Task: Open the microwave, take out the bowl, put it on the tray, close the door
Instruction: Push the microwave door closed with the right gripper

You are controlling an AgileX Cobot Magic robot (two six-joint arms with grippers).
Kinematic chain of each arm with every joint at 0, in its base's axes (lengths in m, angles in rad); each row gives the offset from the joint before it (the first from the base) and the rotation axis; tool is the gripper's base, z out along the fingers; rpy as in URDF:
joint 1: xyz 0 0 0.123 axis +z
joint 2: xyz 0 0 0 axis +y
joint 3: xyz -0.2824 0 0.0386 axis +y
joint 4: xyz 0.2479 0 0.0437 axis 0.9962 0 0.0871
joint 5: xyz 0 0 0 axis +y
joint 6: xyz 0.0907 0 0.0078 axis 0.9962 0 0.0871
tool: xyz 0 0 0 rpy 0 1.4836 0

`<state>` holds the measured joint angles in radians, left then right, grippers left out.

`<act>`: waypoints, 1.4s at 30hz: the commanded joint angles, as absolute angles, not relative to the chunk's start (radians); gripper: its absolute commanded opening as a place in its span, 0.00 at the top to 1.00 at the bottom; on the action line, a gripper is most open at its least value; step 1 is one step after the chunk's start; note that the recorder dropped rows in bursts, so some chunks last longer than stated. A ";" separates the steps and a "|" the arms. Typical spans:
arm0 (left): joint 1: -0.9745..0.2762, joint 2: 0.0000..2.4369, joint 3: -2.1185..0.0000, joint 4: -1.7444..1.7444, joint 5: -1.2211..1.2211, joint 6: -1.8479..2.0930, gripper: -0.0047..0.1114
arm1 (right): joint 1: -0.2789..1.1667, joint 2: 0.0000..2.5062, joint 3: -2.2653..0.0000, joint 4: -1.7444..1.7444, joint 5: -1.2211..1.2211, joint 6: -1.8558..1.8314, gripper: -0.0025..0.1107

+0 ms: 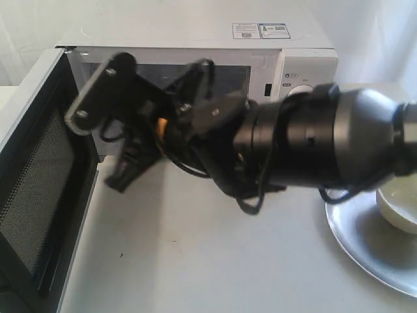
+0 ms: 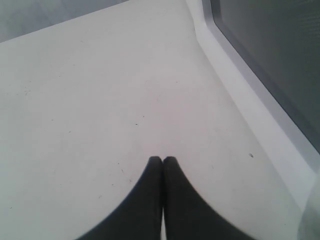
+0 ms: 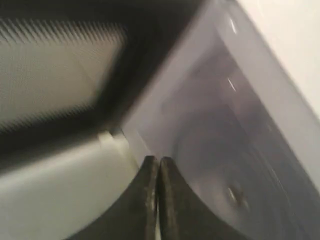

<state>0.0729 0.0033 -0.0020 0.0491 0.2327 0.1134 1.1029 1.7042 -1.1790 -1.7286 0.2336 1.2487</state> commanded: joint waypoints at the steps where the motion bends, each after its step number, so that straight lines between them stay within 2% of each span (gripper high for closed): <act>1: 0.069 0.000 0.000 0.045 0.232 0.109 0.96 | 1.131 1.734 -1.387 -1.744 0.006 1.233 0.98; 7: 0.069 0.000 0.000 0.045 0.232 0.109 0.96 | 1.194 1.847 -1.650 -1.744 -0.070 1.233 0.98; 13: 0.069 0.000 0.000 0.045 0.232 0.109 0.96 | 1.235 2.093 -1.944 -1.741 -0.012 1.258 0.98; 16: 0.069 0.000 0.000 0.045 0.232 0.109 0.96 | 1.237 2.183 -2.006 -1.744 -0.012 1.257 0.98; 21: 0.069 0.000 0.000 0.045 0.232 0.109 0.96 | 1.237 2.237 -2.010 -1.744 0.115 1.167 0.98; 34: 0.069 0.000 0.000 0.045 0.232 0.109 0.96 | 1.224 2.170 -2.010 -1.744 0.966 0.725 0.98; 39: 0.069 0.000 0.000 0.045 0.232 0.109 0.96 | 1.218 2.073 -2.010 -1.736 1.043 0.712 0.98; 42: 0.069 0.000 0.000 0.045 0.232 0.109 0.96 | 1.241 1.998 -2.010 -1.459 0.927 0.643 0.98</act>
<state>0.0729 0.0033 -0.0020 0.0491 0.2327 0.1134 1.2226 2.0677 -2.0049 -1.6694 0.9913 0.7132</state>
